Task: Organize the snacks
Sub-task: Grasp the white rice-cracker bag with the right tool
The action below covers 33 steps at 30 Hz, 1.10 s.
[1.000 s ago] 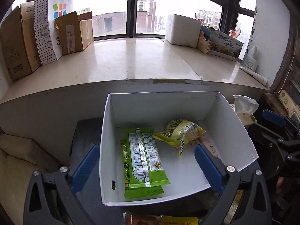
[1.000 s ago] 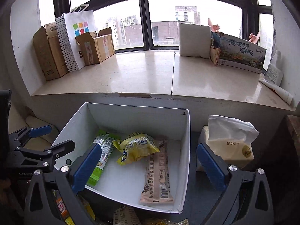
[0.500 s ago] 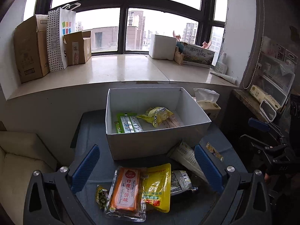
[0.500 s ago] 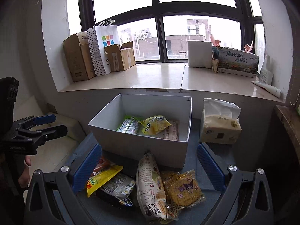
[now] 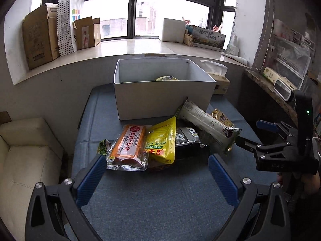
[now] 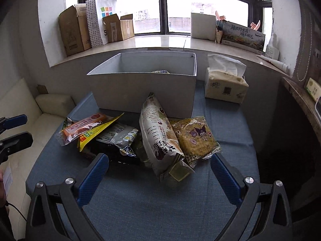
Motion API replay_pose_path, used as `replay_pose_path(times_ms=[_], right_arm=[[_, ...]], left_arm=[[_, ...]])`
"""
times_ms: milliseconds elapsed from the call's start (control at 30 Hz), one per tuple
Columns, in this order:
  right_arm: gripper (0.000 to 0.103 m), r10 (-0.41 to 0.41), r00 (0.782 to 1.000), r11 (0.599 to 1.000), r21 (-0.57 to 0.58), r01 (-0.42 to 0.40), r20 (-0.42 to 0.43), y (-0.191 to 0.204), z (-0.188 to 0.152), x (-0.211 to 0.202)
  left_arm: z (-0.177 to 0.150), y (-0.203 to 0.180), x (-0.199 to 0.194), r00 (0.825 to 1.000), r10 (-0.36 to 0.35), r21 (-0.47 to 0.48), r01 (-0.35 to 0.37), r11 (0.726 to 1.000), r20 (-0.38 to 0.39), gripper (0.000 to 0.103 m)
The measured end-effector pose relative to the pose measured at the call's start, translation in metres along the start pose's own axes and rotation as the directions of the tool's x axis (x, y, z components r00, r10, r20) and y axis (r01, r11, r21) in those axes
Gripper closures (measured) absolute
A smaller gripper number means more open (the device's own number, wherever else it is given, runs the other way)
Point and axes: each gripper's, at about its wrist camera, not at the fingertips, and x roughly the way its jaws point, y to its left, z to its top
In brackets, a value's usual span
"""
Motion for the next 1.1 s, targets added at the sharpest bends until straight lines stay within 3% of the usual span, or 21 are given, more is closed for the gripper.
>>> replay_pose_path(times_ms=[167, 533, 767, 900, 933, 967, 1100], right_arm=[[0.0, -0.036, 0.999, 0.999, -0.042, 0.035, -0.028, 0.012, 0.016, 0.023], [0.0, -0.018, 0.992, 0.998, -0.07, 0.009, -0.125, 0.013, 0.057, 0.097], [0.001, -0.046, 0.978, 0.998, -0.06, 0.035, -0.204, 0.007, 0.052, 0.13], [0.014, -0.015, 0.973, 0.999, -0.055, 0.002, -0.23, 0.005, 0.045, 0.136], [0.025, -0.002, 0.974, 0.999, -0.051, -0.01, -0.227, 0.004, 0.044, 0.135], [0.051, 0.029, 0.972, 0.998, -0.041, -0.04, -0.233, 0.004, 0.044, 0.133], [0.058, 0.009, 0.971, 0.997, -0.072, -0.027, -0.24, 0.009, 0.041, 0.127]], left_arm=[[-0.004, 0.001, 0.003, 1.0, 0.002, -0.006, -0.002, 1.0, -0.013, 0.0], [-0.013, 0.022, 0.011, 0.999, 0.003, -0.067, -0.006, 0.998, -0.046, 0.0], [-0.016, 0.026, 0.019, 0.998, -0.004, -0.07, -0.001, 0.998, -0.067, 0.0], [-0.016, 0.025, 0.024, 0.997, -0.017, -0.076, 0.011, 0.997, -0.078, 0.0], [-0.016, 0.024, 0.025, 0.997, -0.015, -0.074, 0.009, 0.997, -0.079, 0.0], [-0.016, 0.023, 0.025, 0.997, -0.016, -0.071, 0.01, 0.997, -0.08, 0.0], [-0.016, 0.02, 0.027, 0.996, -0.015, -0.066, 0.009, 0.998, -0.083, 0.0]])
